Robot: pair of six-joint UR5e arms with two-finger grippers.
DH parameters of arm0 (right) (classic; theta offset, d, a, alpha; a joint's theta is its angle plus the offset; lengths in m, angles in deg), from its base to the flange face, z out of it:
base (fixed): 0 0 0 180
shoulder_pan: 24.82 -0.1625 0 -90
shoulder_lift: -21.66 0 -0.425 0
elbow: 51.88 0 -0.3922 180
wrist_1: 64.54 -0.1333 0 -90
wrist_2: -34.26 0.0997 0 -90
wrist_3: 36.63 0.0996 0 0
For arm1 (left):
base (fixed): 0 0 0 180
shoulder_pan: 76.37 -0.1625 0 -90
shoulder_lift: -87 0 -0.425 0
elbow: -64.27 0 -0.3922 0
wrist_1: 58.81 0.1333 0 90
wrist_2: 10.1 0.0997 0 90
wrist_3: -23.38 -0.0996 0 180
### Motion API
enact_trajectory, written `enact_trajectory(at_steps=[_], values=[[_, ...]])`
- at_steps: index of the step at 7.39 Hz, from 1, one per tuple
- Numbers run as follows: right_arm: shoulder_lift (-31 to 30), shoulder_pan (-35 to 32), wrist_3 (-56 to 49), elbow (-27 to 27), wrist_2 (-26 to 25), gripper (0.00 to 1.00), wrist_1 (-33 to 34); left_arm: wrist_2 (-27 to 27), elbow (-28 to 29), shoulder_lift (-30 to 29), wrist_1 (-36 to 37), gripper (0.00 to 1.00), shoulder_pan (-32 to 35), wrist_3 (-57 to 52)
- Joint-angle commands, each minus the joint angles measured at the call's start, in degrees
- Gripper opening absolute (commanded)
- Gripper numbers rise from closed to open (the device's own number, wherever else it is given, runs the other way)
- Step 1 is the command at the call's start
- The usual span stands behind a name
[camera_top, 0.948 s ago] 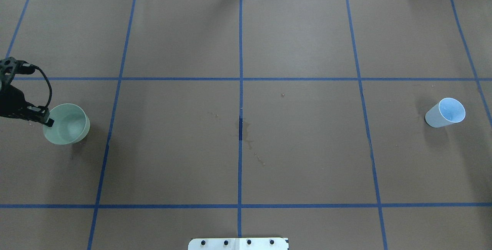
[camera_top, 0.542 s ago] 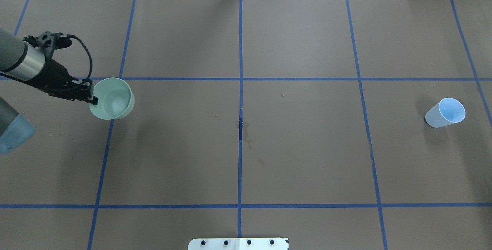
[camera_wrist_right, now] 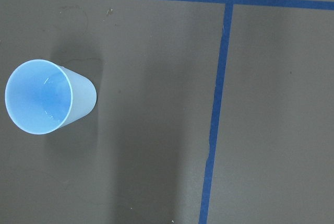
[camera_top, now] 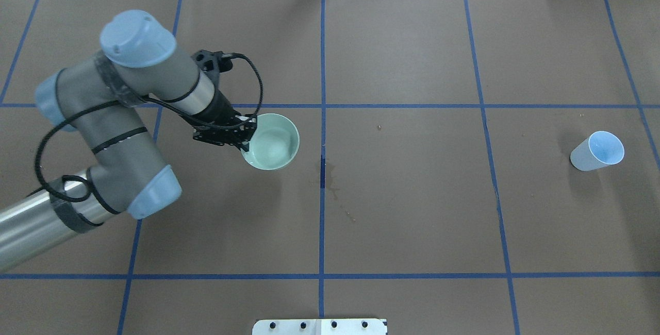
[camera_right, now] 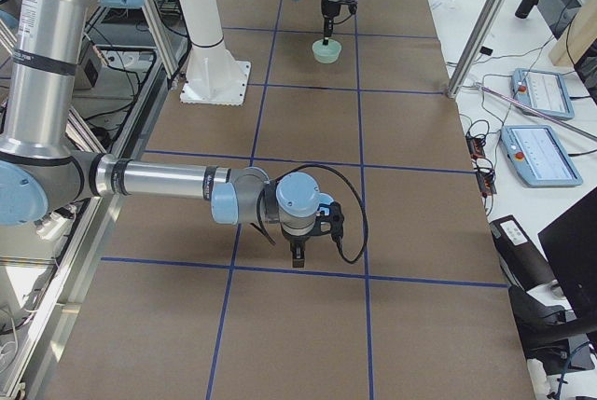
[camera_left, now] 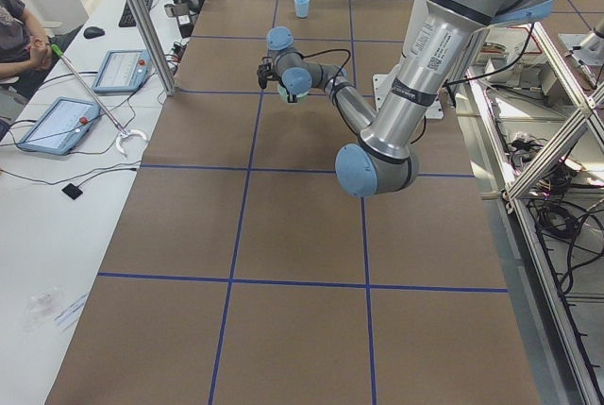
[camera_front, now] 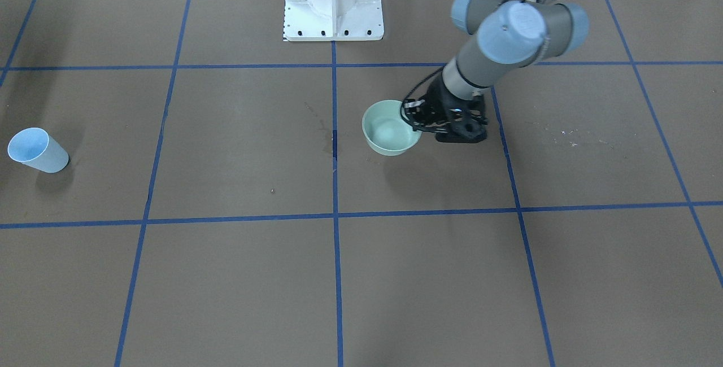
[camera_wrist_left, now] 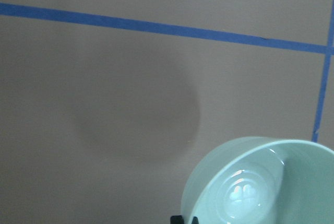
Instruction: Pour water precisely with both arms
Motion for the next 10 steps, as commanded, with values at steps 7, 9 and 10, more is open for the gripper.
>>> enact_trajectory(at_steps=[7, 9, 10], values=[[-0.3, -0.1, 0.3, 0.2, -0.3, 1.00, 0.0, 6.2, 10.7, -10.2, 1.5, 0.00, -7.1, 2.0], [-0.4, -0.1, 0.3, 0.2, -0.3, 1.00, 0.0, 6.2, 10.7, -10.1, 1.5, 0.00, -7.0, 2.0], [-0.4, -0.1, 0.3, 0.2, -0.3, 1.00, 0.0, 6.2, 10.7, -9.9, 1.5, 0.00, -7.0, 2.0]])
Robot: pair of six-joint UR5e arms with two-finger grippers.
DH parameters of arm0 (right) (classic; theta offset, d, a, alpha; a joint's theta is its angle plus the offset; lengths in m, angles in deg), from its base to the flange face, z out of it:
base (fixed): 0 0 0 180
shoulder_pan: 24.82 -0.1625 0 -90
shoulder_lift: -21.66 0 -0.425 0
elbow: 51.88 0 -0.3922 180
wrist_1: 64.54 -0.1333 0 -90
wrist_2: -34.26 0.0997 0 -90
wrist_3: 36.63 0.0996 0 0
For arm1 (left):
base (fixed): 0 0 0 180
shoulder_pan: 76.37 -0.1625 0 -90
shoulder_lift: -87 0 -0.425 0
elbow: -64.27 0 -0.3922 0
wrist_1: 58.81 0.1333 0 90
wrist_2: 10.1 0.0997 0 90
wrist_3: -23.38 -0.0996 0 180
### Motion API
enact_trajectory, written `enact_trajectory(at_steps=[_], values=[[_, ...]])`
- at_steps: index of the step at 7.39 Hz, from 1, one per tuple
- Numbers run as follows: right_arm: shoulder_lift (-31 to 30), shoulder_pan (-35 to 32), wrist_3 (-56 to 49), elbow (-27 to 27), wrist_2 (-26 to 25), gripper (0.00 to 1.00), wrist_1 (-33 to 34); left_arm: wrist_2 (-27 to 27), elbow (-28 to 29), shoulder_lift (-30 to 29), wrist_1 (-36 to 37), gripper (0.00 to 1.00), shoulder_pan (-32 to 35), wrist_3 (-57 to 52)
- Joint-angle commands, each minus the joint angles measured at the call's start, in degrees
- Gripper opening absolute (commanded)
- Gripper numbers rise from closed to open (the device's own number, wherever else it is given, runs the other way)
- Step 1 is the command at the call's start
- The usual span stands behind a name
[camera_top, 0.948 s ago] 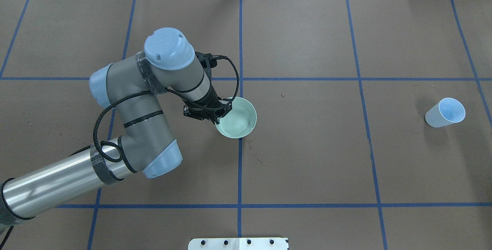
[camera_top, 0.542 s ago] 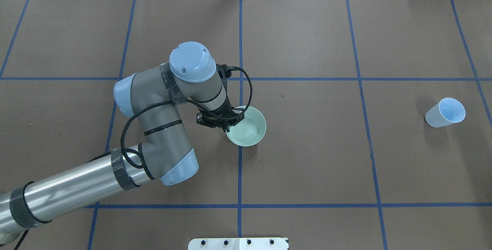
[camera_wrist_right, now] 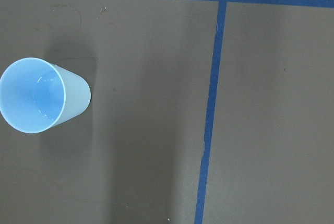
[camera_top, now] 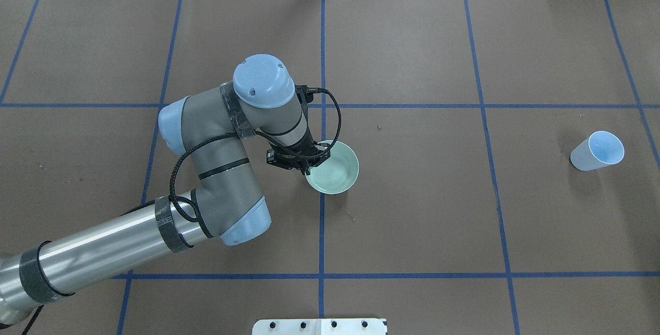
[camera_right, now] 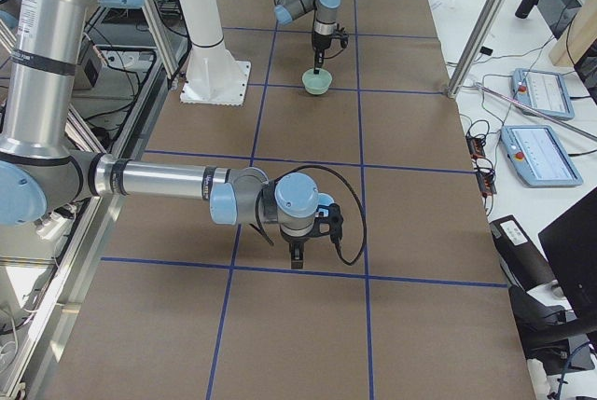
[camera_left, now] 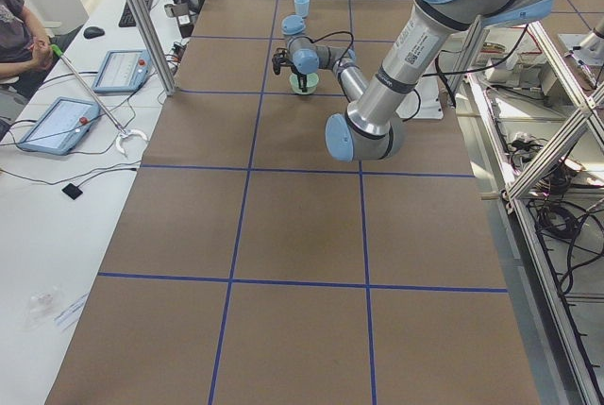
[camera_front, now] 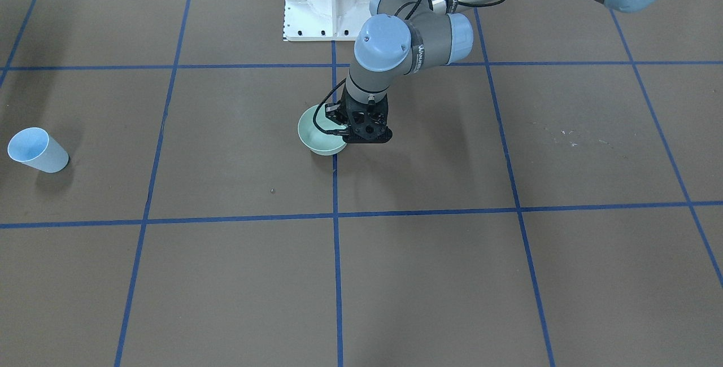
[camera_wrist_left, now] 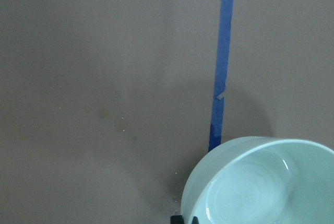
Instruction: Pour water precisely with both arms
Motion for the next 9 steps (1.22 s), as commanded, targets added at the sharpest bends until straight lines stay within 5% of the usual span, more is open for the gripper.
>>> enact_trajectory(at_steps=[1, 2, 3, 6, 9], values=[[0.0, 0.0, 0.0, -0.1, -0.1, 1.00, 0.0, 0.0, 0.0, 0.1, 0.0, 0.00, 0.0, 0.1], [0.0, 0.0, 0.0, -0.1, -0.1, 1.00, 0.0, 0.0, 0.0, 0.2, 0.0, 0.10, 0.0, 0.1], [0.0, 0.0, 0.0, -0.1, -0.1, 1.00, 0.0, 0.0, 0.0, 0.2, 0.0, 0.47, 0.0, 0.0], [0.1, 0.0, 0.1, -0.1, -0.1, 1.00, 0.0, 0.0, -0.6, 0.3, 0.1, 0.93, 0.7, -0.3], [0.5, 0.1, 0.1, 1.4, -1.7, 1.00, -2.1, -0.2, -7.8, 2.7, 0.8, 0.99, 3.5, -0.2]])
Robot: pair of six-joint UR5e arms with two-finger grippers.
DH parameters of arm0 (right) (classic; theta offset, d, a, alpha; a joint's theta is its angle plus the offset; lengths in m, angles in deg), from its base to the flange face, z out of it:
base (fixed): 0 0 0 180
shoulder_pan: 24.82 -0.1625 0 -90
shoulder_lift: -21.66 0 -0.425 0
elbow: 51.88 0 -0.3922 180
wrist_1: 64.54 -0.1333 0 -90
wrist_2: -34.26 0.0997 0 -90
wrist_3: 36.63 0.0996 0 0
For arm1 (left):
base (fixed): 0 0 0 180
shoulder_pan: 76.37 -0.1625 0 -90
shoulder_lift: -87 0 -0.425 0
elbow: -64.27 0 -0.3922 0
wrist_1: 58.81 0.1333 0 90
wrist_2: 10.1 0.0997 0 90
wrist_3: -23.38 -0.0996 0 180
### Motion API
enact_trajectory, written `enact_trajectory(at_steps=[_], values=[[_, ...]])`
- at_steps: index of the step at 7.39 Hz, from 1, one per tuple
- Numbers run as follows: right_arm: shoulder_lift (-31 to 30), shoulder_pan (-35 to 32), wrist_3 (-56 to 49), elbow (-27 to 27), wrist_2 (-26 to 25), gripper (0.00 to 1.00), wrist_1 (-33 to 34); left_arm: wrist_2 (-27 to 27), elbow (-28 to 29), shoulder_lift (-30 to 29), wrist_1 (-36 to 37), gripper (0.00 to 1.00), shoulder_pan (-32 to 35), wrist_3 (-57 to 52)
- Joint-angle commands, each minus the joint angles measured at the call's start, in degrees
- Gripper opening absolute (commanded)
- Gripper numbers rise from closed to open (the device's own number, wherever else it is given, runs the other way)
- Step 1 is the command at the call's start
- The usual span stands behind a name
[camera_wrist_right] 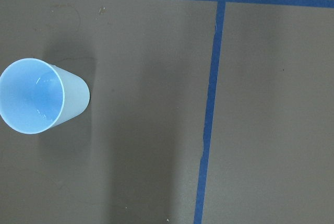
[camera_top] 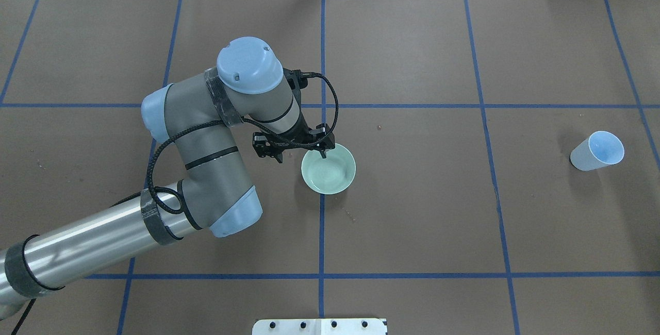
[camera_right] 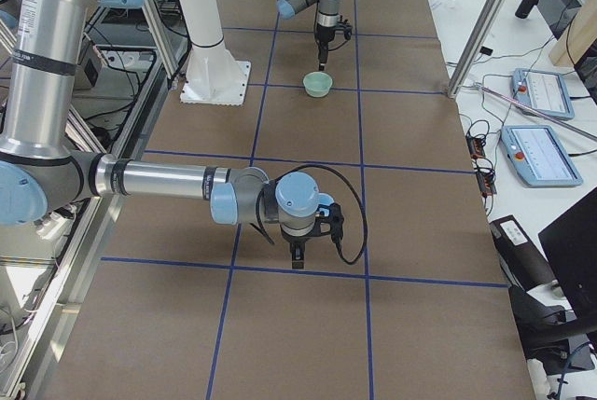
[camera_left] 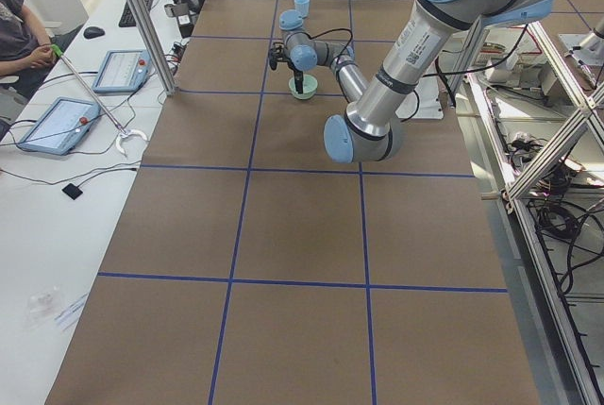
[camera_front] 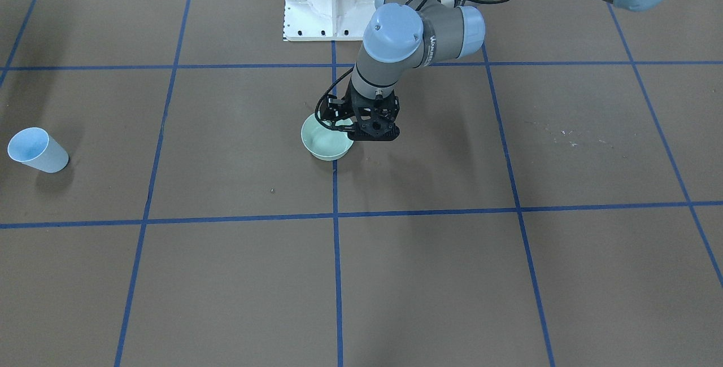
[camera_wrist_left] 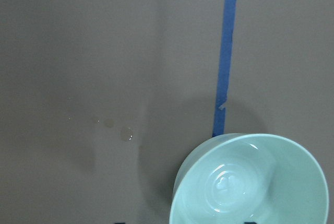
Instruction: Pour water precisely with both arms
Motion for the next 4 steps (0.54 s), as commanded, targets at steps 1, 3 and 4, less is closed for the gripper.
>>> enact_trajectory(at_steps=[1, 3, 4], values=[[0.0, 0.1, 0.1, 0.4, -1.0, 1.00, -7.0, -0.1, -5.0, 3.7, 0.2, 0.99, 1.5, 0.1], [-0.4, 0.1, 0.2, -2.0, -0.8, 1.00, -16.5, 0.0, -6.6, 5.9, 0.2, 0.99, 1.9, 0.1], [-0.7, 0.1, -0.1, -4.9, -1.1, 1.00, -21.6, 0.1, -6.9, 6.4, 0.2, 0.99, 2.4, 0.0]])
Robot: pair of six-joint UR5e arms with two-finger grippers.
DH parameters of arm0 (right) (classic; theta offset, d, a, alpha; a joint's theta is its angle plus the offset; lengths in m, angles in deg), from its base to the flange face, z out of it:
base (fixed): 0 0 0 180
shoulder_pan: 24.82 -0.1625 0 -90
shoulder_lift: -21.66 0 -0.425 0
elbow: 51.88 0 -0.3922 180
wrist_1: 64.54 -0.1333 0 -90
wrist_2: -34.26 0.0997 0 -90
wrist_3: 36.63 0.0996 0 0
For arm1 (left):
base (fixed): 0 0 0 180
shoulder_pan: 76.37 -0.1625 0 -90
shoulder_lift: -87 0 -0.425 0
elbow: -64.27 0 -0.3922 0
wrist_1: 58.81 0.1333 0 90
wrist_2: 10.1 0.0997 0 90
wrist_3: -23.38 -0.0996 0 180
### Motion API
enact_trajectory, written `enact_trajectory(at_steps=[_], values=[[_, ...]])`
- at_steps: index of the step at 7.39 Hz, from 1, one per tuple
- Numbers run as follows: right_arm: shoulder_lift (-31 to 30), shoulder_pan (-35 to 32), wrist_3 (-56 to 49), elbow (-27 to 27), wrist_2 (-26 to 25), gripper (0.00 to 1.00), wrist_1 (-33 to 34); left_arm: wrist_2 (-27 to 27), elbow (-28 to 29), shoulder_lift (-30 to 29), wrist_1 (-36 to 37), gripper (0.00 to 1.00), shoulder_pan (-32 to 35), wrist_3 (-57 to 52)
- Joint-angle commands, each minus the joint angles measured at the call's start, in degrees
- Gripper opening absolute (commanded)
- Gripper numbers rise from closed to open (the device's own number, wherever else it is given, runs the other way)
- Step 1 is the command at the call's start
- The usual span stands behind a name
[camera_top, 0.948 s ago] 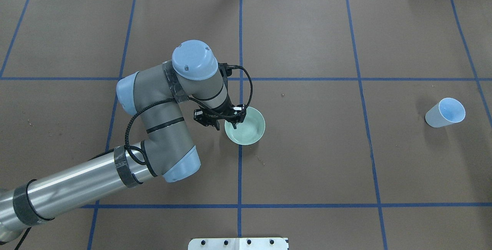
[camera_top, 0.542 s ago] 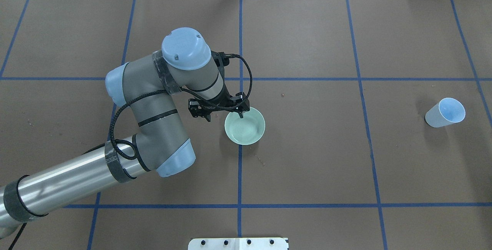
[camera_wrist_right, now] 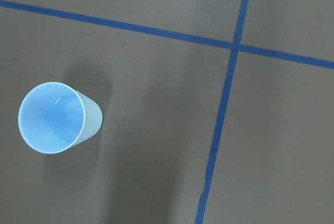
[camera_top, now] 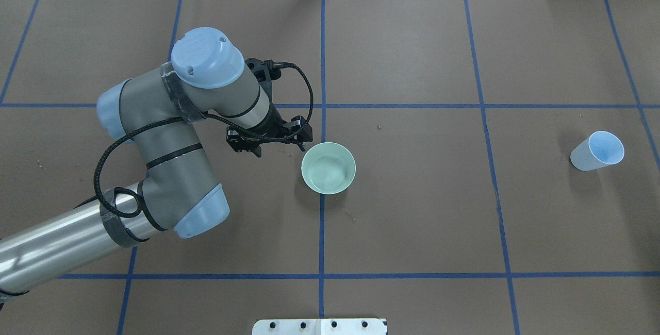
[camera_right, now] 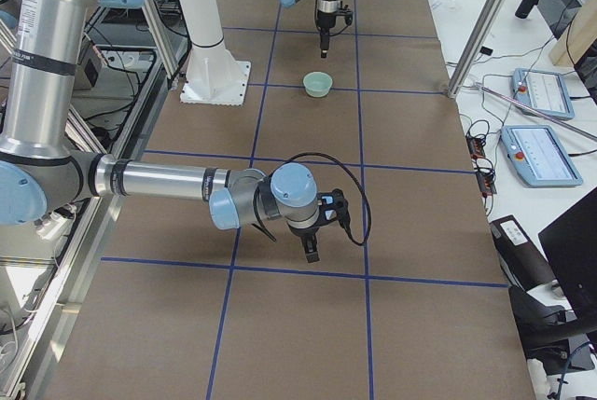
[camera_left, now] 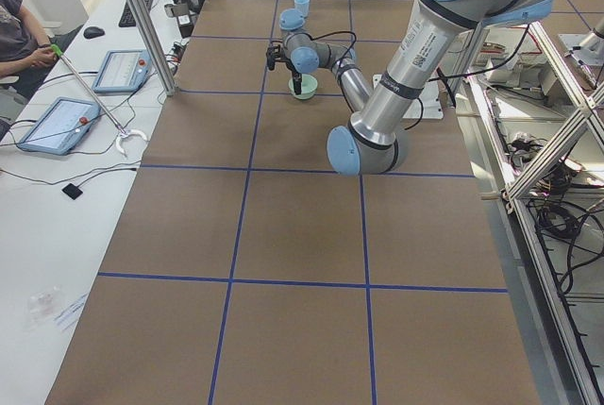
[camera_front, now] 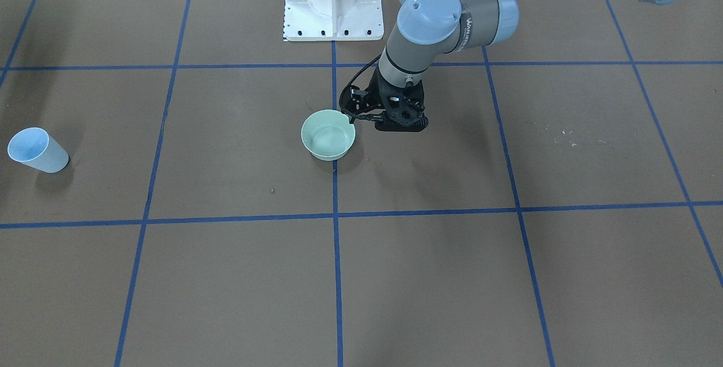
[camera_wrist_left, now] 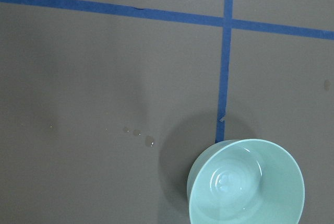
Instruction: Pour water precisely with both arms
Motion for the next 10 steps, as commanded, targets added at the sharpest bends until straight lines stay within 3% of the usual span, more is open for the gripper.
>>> enact_trajectory(at_steps=[1, 3, 5, 6, 8, 10], values=[[-0.9, 0.0, 0.0, -7.1, -2.1, 1.00, -18.0, 0.2, -0.6, 1.4, -0.1, 0.99, 0.6, -0.1], [-1.4, 0.0, 2.6, -15.8, -2.5, 1.00, -37.3, 0.3, -0.6, 1.4, -0.1, 0.99, 1.1, -0.1], [-2.1, 0.1, 10.7, -20.7, 5.7, 1.00, -52.8, 0.3, -0.6, 1.5, -0.1, 0.99, 1.8, -0.1], [-2.1, 0.3, 13.6, -22.3, 6.9, 1.00, -59.0, 0.3, -0.6, 1.5, -0.1, 0.99, 2.2, -0.1], [-2.0, 5.2, 19.5, -22.4, 7.3, 0.99, -65.4, 0.4, -0.6, 1.5, -0.1, 0.99, 2.6, -0.1], [-1.6, 9.4, 25.1, -22.3, 2.8, 0.99, -69.6, 0.4, -0.6, 1.5, -0.1, 0.99, 2.7, -0.1]])
